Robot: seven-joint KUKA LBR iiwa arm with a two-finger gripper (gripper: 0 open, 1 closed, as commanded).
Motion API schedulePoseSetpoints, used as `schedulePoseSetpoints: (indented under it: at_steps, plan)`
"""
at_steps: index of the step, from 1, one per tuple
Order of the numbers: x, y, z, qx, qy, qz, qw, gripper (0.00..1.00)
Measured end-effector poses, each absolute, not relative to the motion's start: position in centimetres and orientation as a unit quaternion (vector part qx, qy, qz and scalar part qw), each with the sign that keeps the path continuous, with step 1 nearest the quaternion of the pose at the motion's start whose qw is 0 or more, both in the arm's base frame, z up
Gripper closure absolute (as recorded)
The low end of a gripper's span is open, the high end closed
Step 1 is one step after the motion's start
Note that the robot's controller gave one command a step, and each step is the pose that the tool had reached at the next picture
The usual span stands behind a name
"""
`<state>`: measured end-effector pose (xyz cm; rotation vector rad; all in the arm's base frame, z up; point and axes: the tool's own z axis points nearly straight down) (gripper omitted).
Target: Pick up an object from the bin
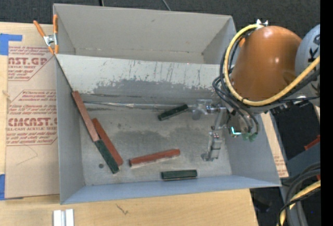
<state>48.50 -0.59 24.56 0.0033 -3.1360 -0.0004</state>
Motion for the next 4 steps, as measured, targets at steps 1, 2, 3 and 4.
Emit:
schedulePoseSetpoints:
  at_steps: [1,2,3,4]
  plan:
    - [48.6,-0.6,24.9,0.001,-1.0,0.0,-0.001,0.0]
    - [49.0,1.1,20.0,0.013,-1.0,0.0,-0.004,0.0]
    - [50.1,3.8,8.2,-0.036,-0.999,0.0,0.001,1.0]
    - [50.1,3.8,8.2,-0.036,-0.999,0.0,0.001,1.0]
